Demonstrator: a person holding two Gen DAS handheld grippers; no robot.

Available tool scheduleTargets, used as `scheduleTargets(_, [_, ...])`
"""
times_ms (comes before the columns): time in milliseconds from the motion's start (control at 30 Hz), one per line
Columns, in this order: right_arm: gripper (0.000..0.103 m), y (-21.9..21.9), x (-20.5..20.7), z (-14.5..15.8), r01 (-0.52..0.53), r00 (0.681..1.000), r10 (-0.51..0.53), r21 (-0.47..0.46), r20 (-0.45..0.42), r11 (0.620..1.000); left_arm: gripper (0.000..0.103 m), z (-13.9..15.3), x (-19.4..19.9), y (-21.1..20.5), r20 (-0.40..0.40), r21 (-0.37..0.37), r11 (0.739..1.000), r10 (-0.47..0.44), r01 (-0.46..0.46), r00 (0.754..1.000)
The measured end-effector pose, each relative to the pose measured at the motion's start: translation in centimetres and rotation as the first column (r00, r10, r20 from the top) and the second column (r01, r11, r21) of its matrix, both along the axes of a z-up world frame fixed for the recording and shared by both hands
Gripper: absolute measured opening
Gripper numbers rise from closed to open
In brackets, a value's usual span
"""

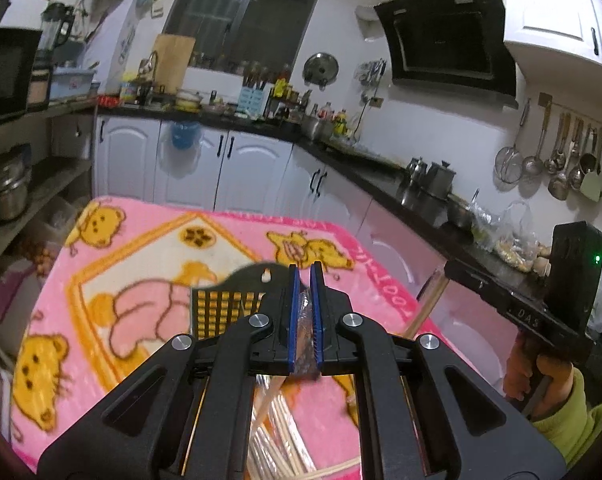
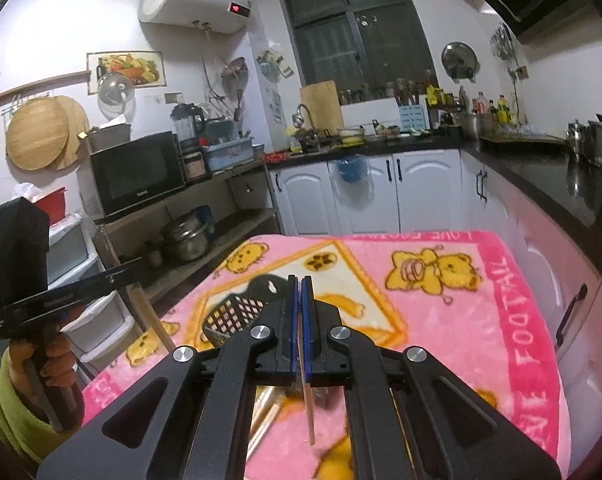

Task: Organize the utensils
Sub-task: 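Lift the left tool's chopstick above the green caddy while the right tool lifts its chopstick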

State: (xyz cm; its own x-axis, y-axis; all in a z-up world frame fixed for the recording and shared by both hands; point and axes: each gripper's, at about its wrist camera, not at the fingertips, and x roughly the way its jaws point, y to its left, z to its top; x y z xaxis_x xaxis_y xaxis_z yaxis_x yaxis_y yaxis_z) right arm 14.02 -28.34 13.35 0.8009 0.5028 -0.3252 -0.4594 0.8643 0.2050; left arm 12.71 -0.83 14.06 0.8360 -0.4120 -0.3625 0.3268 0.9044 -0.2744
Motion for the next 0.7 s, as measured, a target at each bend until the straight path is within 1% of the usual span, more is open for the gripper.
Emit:
scheduleTargets(167, [0.002,1.0,-0.1,1.4,-0.024,0.999,0.024,0.006,0.032,1.000,0.003,2.1,0.0,0.5,0.054,-0.004,1.000,0.020,-0.019,0.998])
scheduleTargets(700, [0.002,3.5,1.1,5.5,-0.077,0.991,0.072,0.045,0.109,0.996,0.003,7.0,1.5,1.5,0.169,-0.001,0.997,0.072,-0.073,0.983])
